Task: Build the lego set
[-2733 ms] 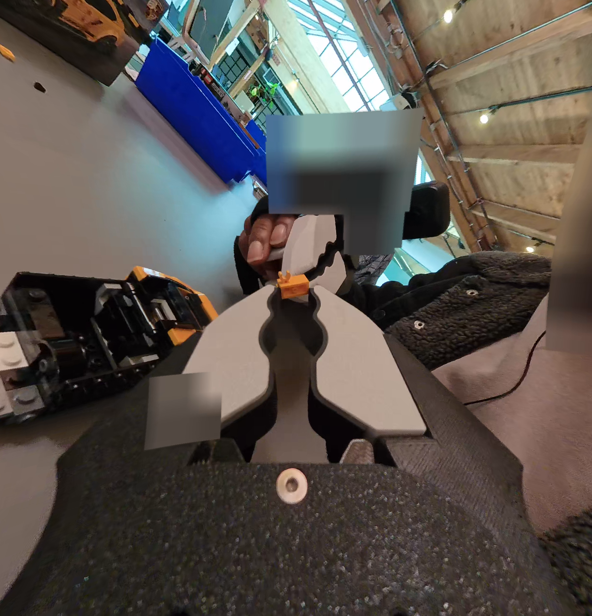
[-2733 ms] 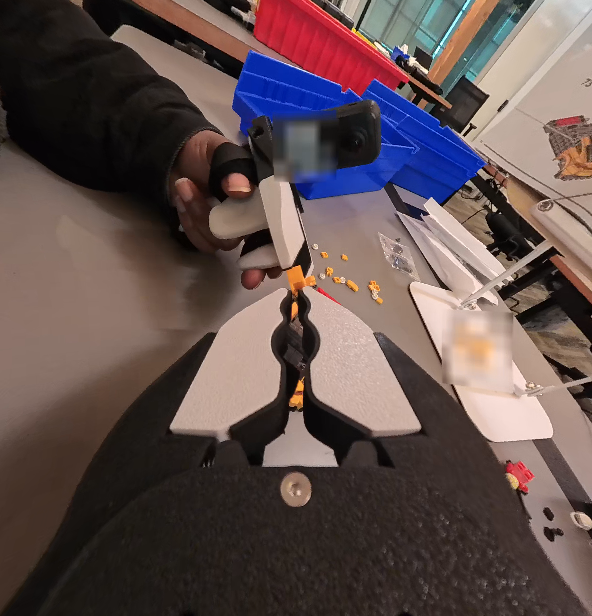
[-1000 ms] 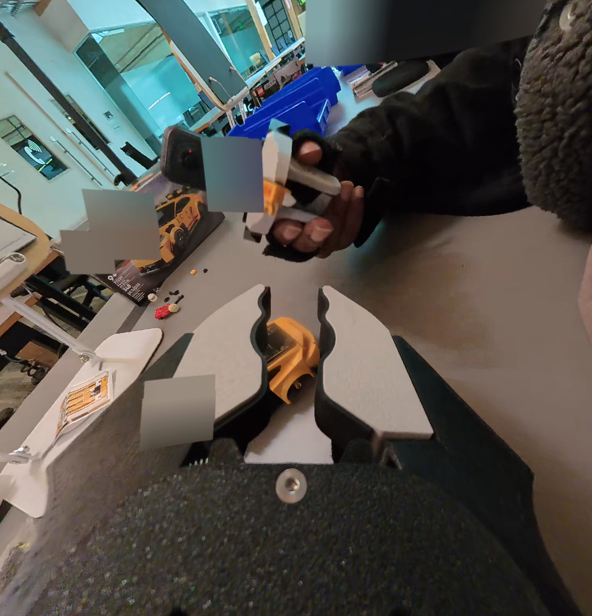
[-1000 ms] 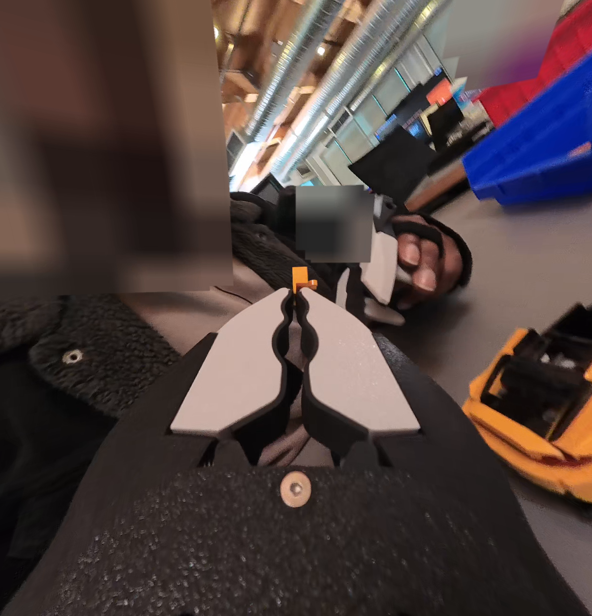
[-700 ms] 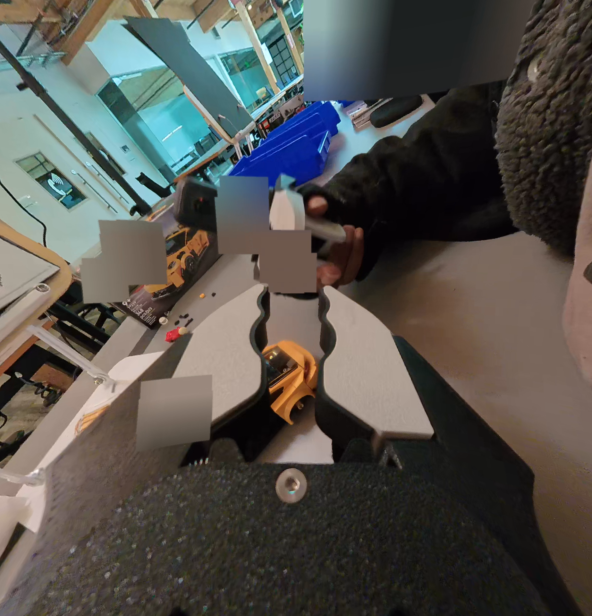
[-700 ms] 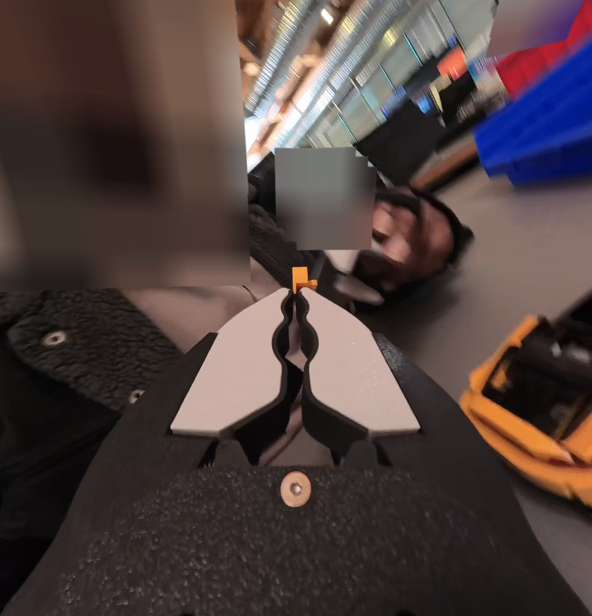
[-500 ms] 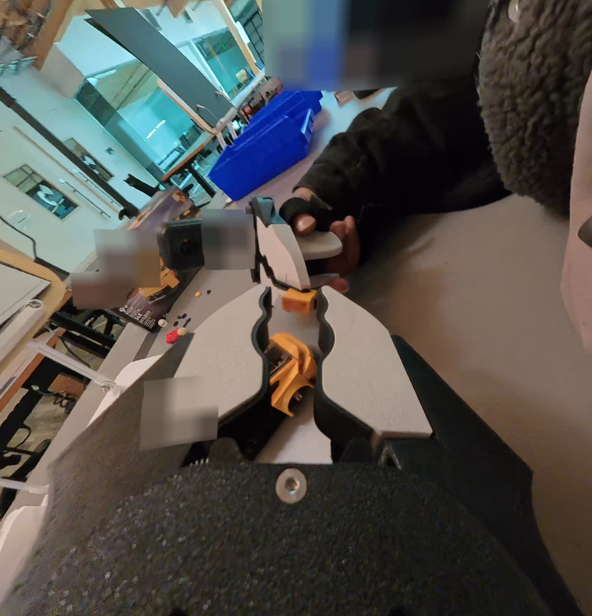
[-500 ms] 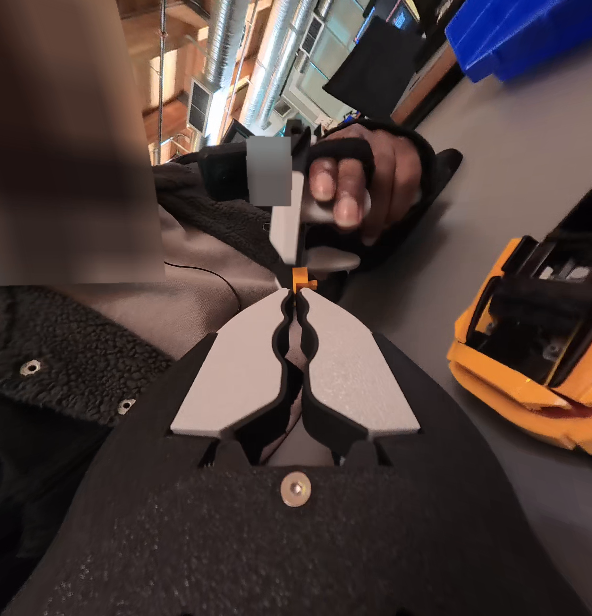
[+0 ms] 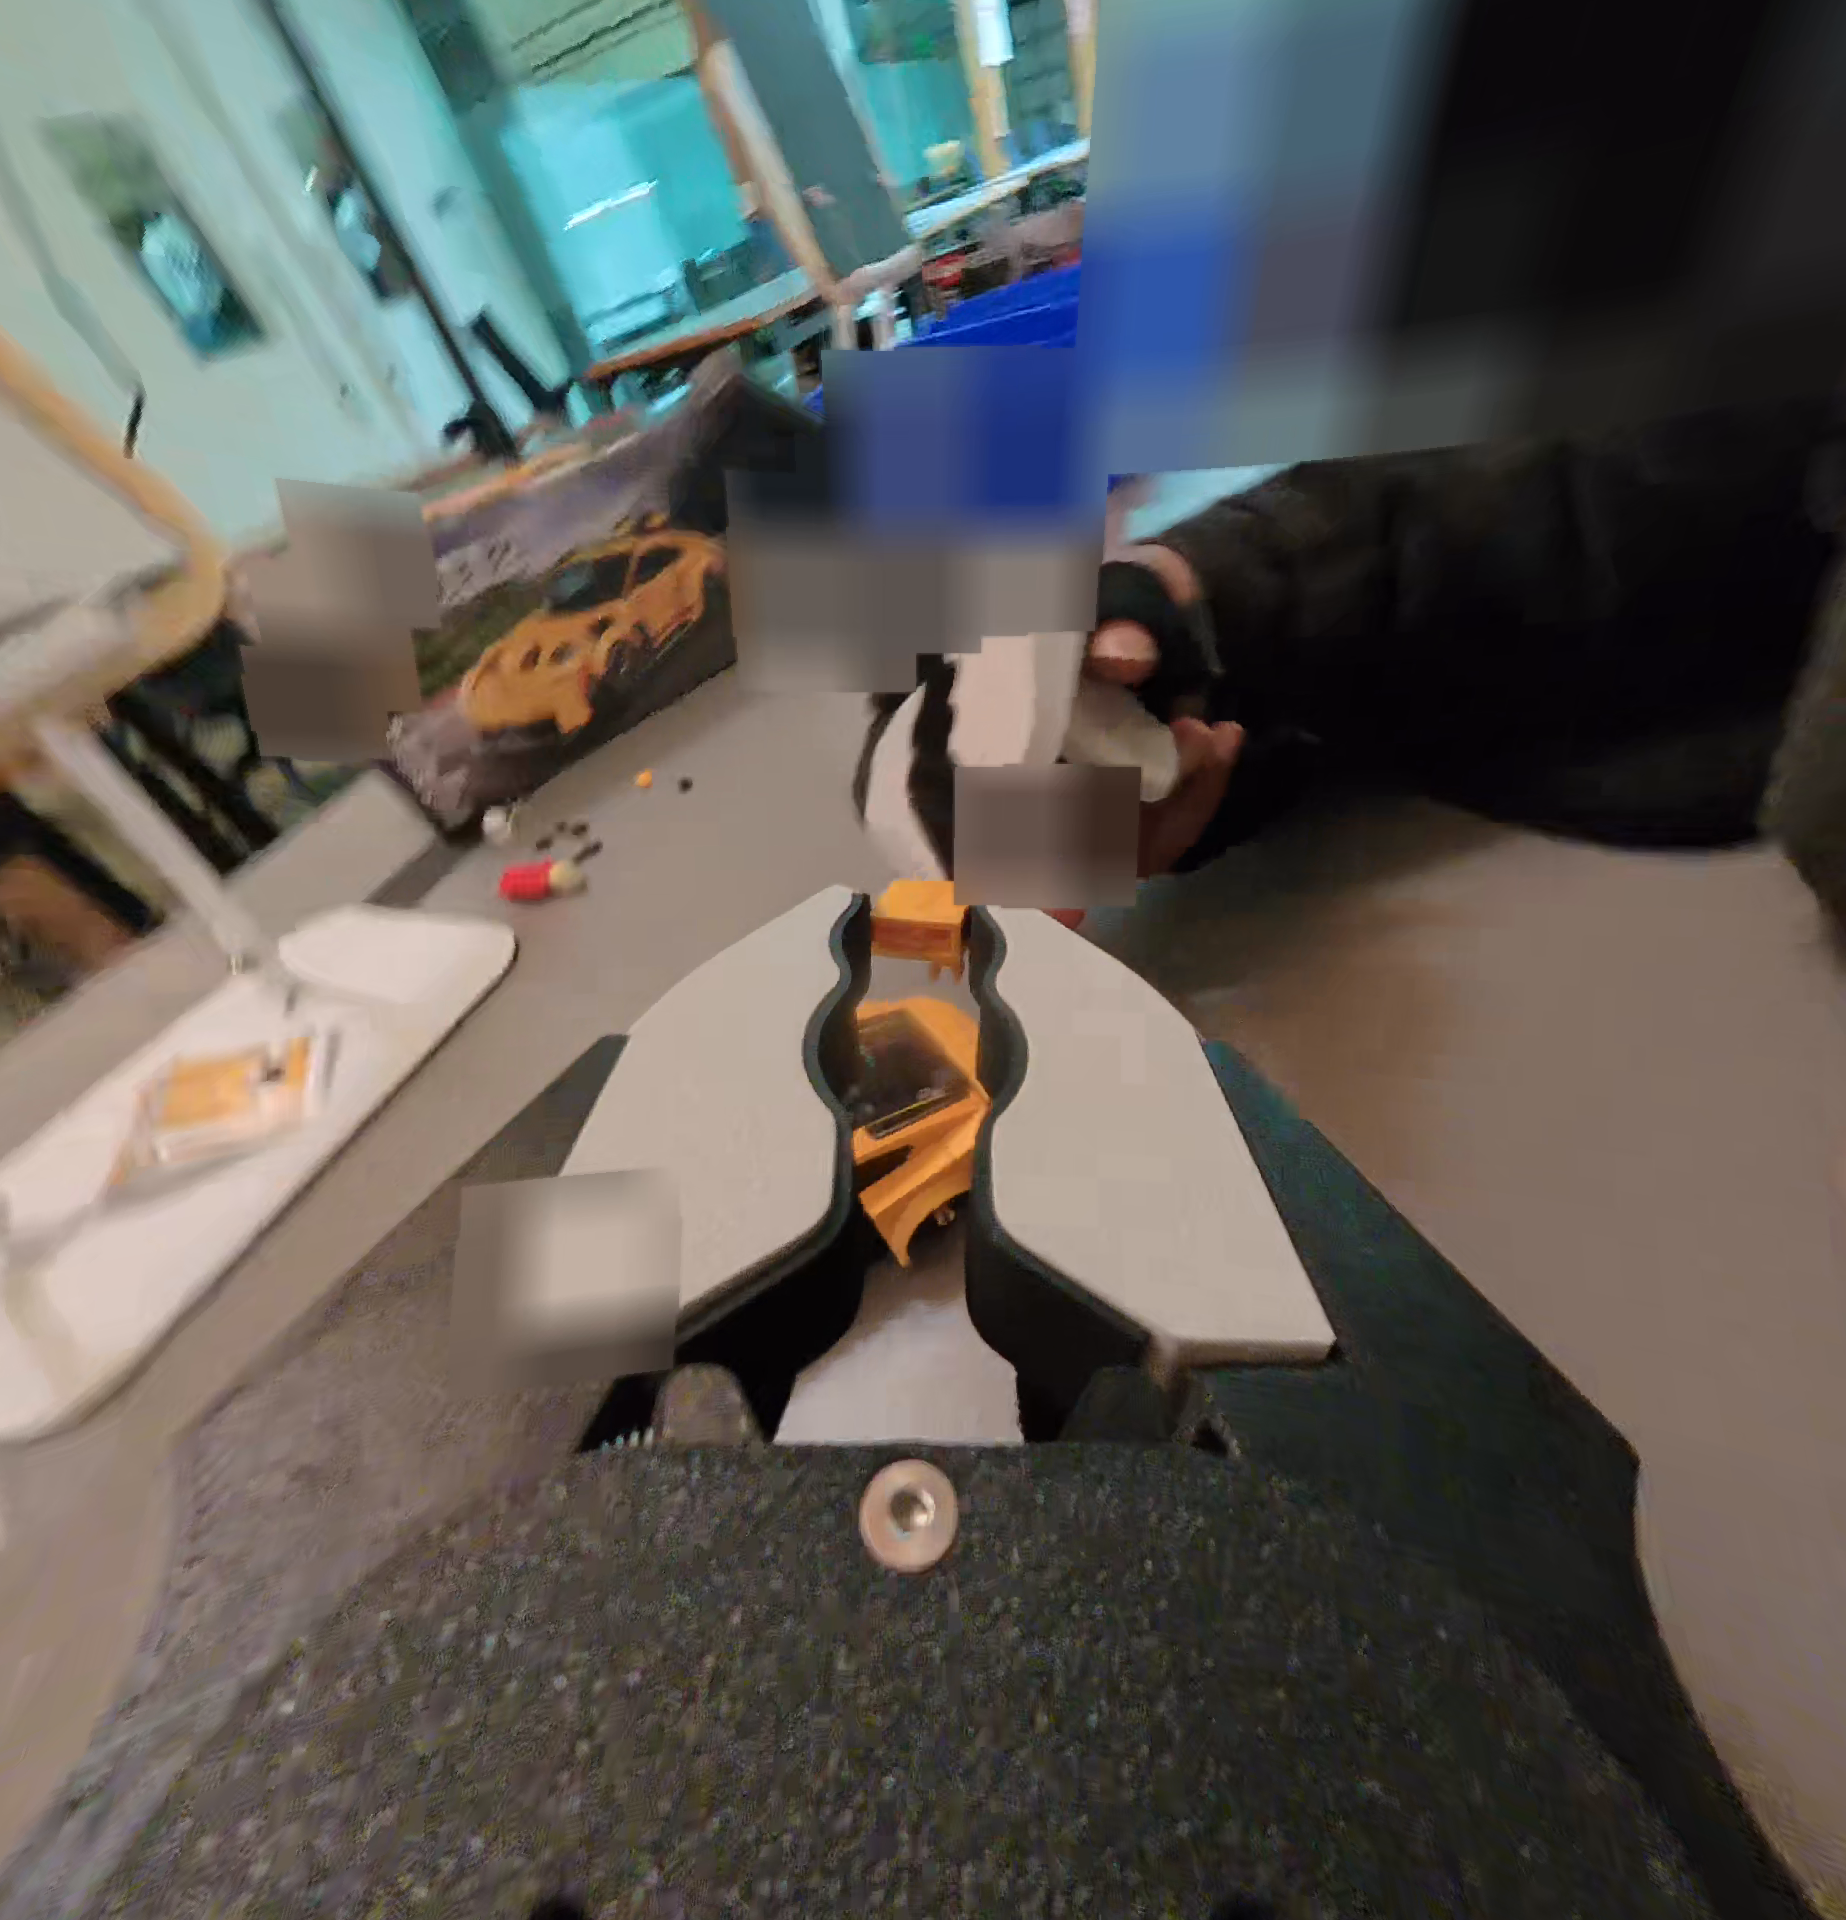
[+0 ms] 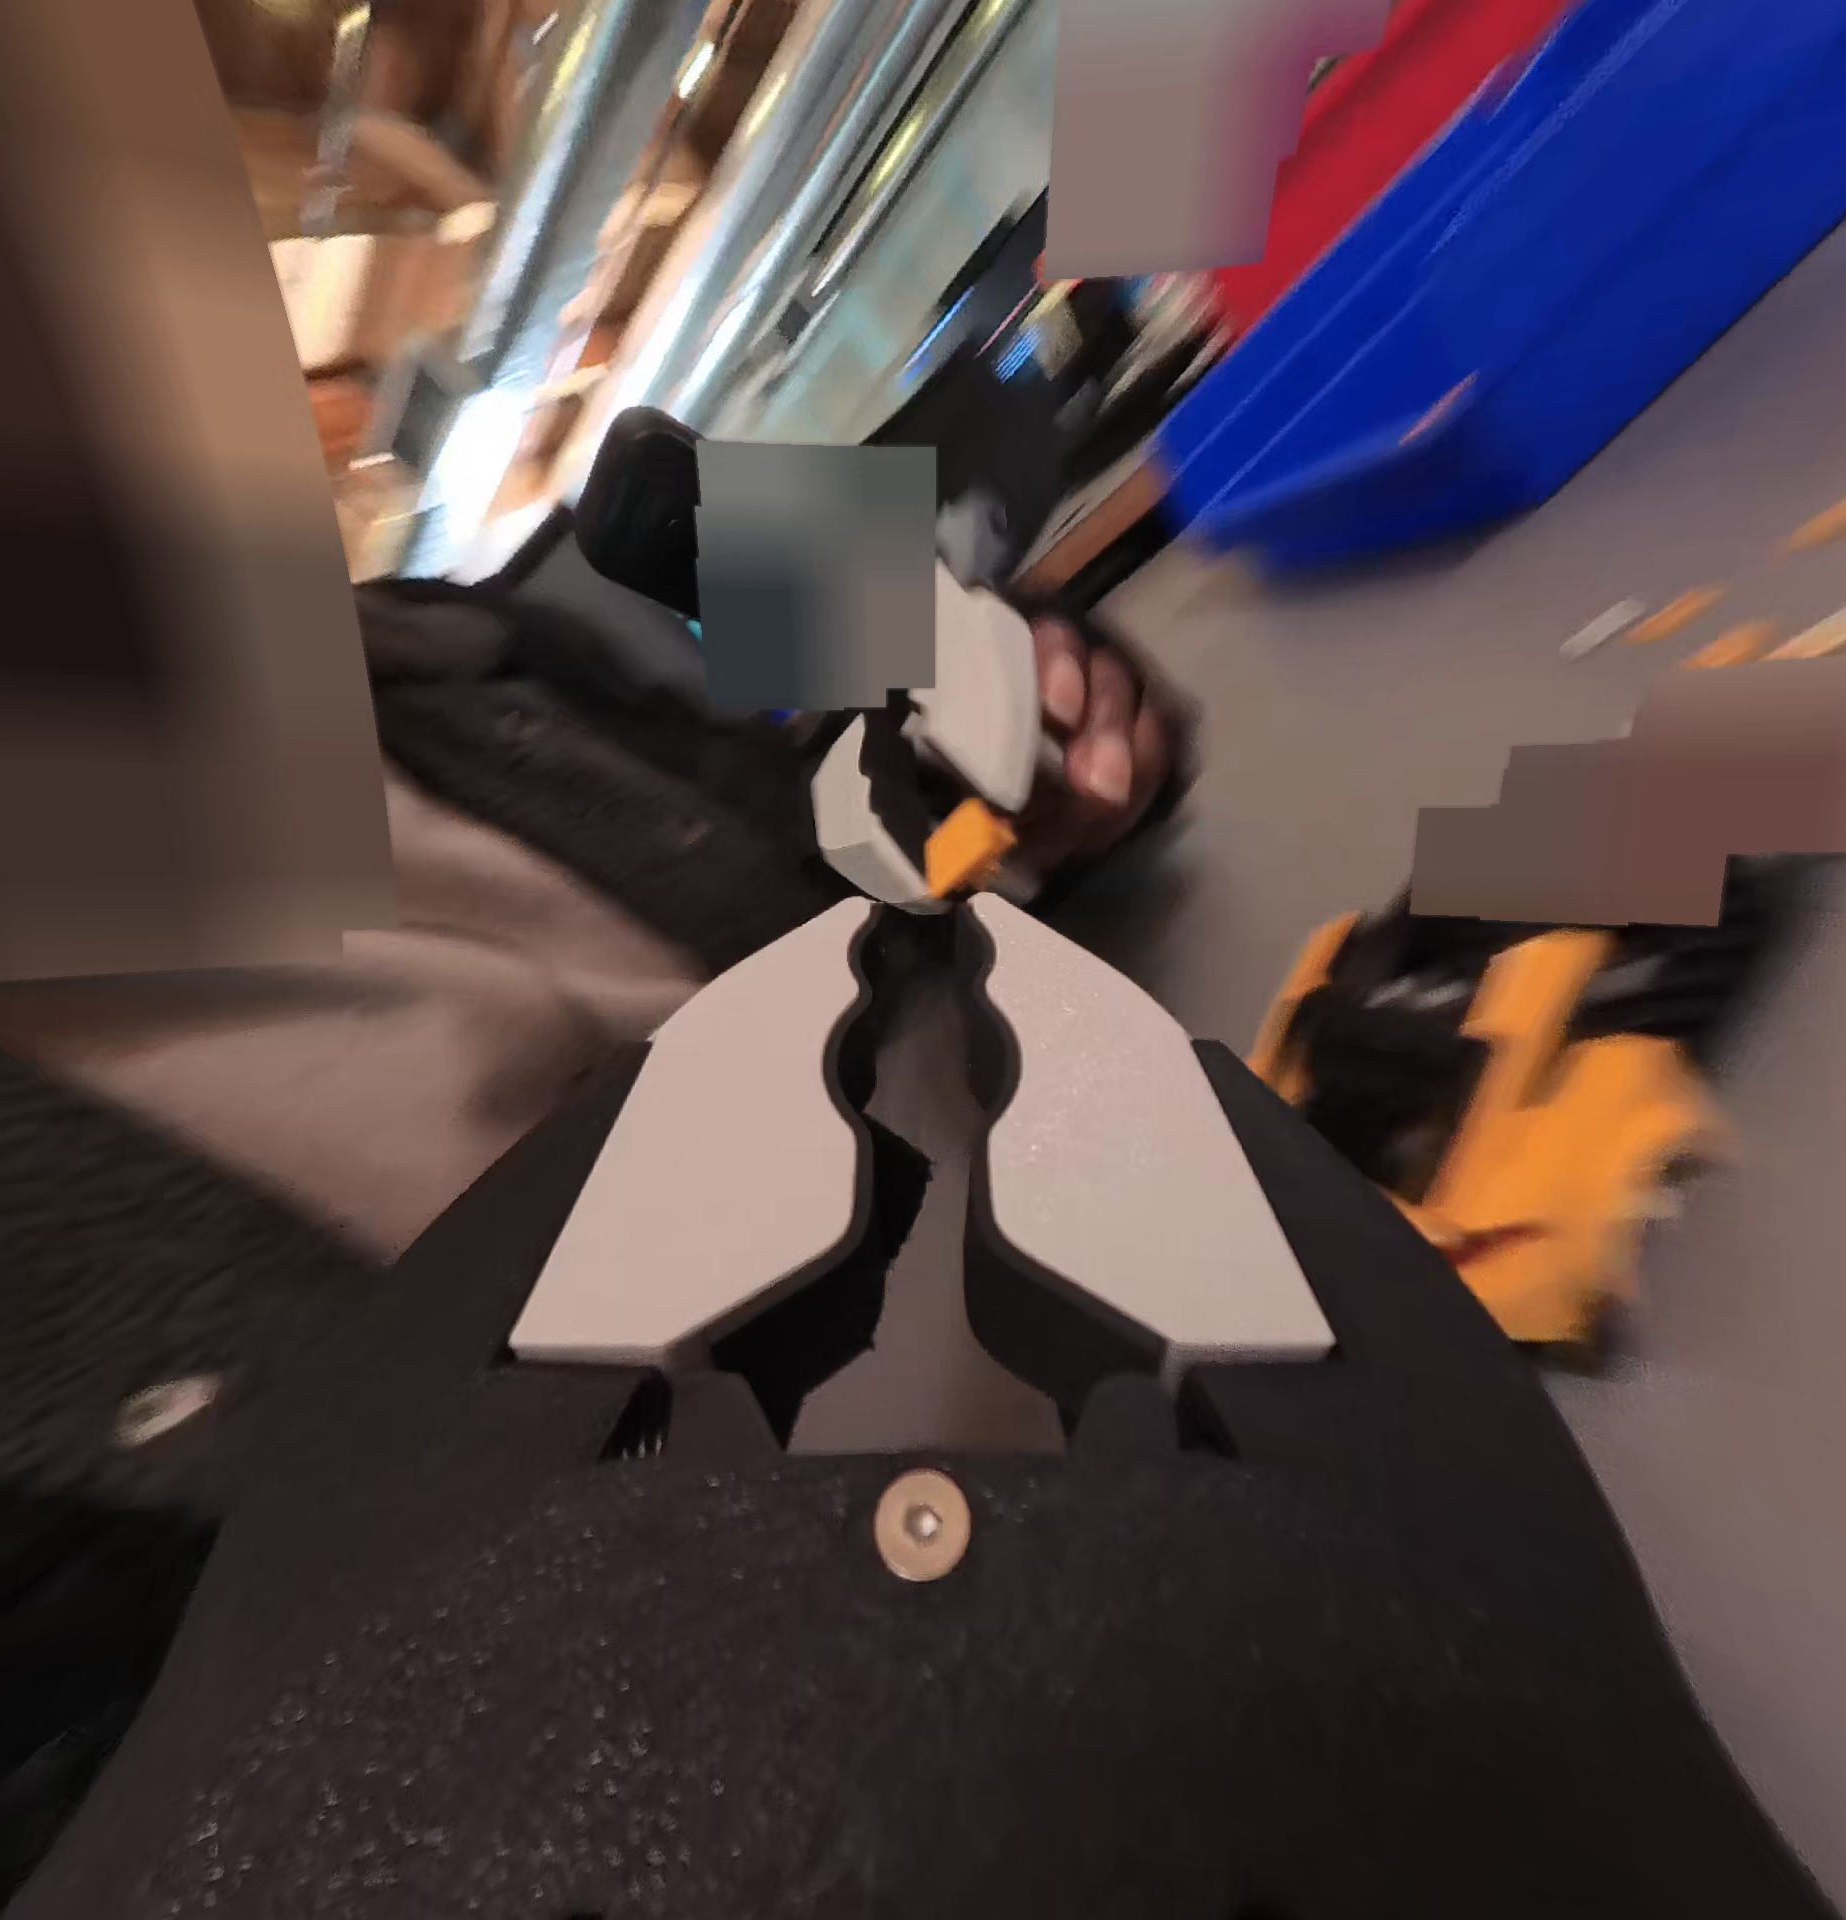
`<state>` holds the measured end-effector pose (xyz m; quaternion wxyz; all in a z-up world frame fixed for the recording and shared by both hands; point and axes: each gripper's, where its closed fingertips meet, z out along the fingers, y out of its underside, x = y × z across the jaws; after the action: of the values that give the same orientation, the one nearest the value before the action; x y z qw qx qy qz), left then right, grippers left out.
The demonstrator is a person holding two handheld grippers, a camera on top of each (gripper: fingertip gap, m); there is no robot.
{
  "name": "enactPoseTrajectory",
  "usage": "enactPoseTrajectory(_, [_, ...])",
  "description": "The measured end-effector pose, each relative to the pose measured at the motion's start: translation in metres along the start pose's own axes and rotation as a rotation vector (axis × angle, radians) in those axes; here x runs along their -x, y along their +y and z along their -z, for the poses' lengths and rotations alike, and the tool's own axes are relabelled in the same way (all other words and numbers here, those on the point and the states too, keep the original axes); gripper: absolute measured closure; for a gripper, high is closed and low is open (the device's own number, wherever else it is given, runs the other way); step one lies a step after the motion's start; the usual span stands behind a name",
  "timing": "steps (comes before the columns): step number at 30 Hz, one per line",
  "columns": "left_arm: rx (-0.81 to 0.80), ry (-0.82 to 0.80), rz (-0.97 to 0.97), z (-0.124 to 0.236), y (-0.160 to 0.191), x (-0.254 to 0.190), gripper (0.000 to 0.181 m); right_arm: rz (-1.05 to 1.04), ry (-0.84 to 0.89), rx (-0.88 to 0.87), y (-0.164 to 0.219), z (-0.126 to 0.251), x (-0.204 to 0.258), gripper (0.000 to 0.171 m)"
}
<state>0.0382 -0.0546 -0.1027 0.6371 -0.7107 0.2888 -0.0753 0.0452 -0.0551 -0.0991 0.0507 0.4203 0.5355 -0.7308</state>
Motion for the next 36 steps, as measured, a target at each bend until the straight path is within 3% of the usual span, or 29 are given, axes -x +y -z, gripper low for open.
enactPoseTrajectory(3, [0.065, -0.105, 0.263, -0.005, 0.017, 0.032, 0.164, 0.097, 0.163, -0.136, -0.027, 0.019, -0.015, 0.16])
enactPoseTrajectory(7, [0.108, -0.186, 0.451, -0.012, 0.037, 0.05, 0.164, 0.146, 0.357, -0.153, -0.033, 0.036, -0.038, 0.161])
enactPoseTrajectory(12, [0.12, -0.217, 0.45, -0.021, 0.042, 0.051, 0.164, 0.264, 0.483, 0.039, -0.021, 0.031, -0.052, 0.161])
enactPoseTrajectory(17, [0.13, -0.219, 0.402, -0.027, 0.043, 0.045, 0.164, 0.569, 0.557, 0.314, -0.018, 0.028, -0.063, 0.157])
enactPoseTrajectory(23, [0.083, -0.193, 0.268, -0.026, 0.032, 0.038, 0.164, 0.649, 0.338, 0.536, -0.012, 0.017, -0.064, 0.151])
enactPoseTrajectory(27, [0.063, -0.188, 0.234, -0.024, 0.03, 0.038, 0.164, 0.634, 0.193, 0.591, -0.009, 0.009, -0.06, 0.152])
enactPoseTrajectory(36, [0.07, -0.145, 0.258, -0.023, 0.036, 0.04, 0.164, 0.588, 0.059, 0.655, -0.006, 0.007, -0.065, 0.155])
